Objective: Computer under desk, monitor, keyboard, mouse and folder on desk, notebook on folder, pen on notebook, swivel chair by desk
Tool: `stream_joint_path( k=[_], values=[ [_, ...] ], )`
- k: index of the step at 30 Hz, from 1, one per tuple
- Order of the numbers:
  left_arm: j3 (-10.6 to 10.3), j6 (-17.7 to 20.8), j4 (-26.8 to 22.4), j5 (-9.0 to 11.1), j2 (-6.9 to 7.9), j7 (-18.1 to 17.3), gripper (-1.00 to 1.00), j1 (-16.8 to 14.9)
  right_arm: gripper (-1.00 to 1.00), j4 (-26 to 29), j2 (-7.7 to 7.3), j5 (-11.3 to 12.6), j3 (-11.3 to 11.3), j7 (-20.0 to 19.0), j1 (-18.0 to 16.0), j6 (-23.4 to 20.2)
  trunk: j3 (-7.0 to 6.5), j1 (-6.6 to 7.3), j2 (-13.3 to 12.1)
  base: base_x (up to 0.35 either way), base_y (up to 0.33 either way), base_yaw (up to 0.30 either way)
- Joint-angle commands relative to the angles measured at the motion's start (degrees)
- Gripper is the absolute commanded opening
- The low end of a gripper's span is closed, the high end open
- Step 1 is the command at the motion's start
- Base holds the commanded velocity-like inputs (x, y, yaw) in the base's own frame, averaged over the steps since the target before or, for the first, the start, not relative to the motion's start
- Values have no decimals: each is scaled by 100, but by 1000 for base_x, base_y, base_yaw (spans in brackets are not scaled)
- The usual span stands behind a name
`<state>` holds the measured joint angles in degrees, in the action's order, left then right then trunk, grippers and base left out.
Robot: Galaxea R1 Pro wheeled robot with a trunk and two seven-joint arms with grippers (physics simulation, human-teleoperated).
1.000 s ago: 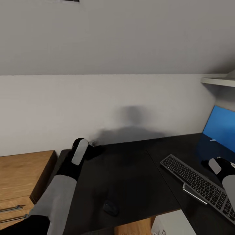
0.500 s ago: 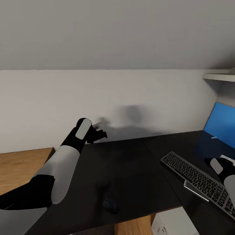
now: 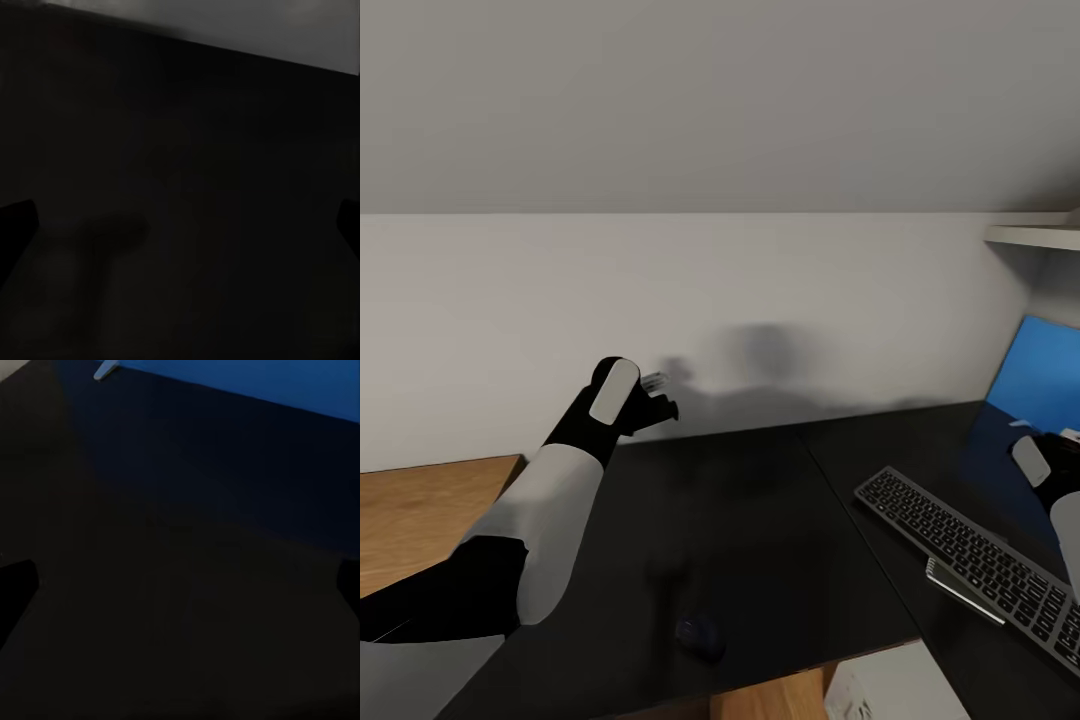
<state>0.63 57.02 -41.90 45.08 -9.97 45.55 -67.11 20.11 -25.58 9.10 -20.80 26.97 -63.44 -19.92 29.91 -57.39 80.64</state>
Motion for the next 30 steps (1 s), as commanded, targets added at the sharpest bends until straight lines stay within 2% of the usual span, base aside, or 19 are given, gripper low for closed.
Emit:
stream_joint_path(
  k=[1,5,11,19,30],
  values=[
    [4,7,-9,53,-2,74,100,-4,100,-56,9,59,3,28,4,-19,6,-2,3,117,0,0],
    [0,3,-12,57,-2,113,100,-4,100,-552,65,78,-2,-20,15,24,6,-2,3,54,0,0],
    [-1,2,-6,52,-2,134,100,-4,100,-1163,103,99,-3,-291,22,498,6,-2,3,6,0,0],
    [3,-6,14,49,-2,136,100,-4,100,-1411,106,161,-3,-317,25,545,6,-2,3,9,-16,0],
    [-2,-7,15,52,-2,131,100,-4,100,-1422,106,154,-3,-319,25,550,6,-2,3,39,-76,0]
  ],
)
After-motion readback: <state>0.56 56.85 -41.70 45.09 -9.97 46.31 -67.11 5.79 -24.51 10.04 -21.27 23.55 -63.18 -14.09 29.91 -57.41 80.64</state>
